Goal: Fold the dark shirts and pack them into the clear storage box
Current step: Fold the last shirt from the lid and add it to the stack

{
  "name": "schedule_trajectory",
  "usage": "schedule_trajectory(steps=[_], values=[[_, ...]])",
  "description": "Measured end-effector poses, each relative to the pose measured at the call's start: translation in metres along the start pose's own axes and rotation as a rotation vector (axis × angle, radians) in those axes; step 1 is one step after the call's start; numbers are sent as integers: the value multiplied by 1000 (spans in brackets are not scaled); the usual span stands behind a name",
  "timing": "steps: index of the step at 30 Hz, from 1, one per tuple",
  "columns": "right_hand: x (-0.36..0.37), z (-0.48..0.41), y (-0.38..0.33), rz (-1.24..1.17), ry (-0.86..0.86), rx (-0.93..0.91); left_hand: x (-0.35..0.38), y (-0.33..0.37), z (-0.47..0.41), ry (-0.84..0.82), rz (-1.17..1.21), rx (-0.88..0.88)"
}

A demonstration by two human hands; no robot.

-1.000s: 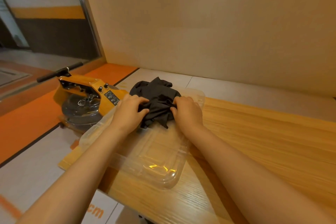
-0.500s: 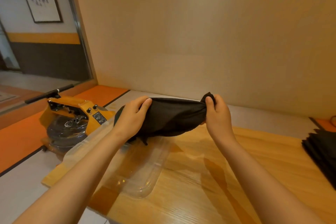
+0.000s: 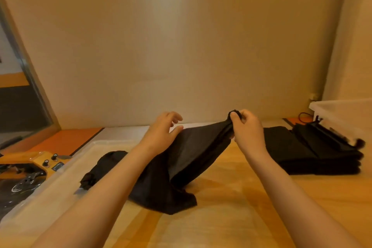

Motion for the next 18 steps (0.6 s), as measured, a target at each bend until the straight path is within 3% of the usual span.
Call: schedule_trajectory(steps=[3,8,13,18], values=[[-6,8,19,127,-5,75,48,22,24,-37,-103,52],[-7,12,17,39,38,78,114,16,56,-156,-338,-16],[-24,13,20,-12,134,91,85,-12,62,-60,-179,-101],[-42,8,25,-72,214,146,35,-18,55,24,-285,-113]])
Point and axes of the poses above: each hand's wrist, its own z-axis away from the middle knuckle, its own x-axis out of the palm, y = z × x, the point moved 6 cm from there along -z, towards the middle knuckle, and after that the axes turned 7 degrees about -y, right-handed, at the moved point
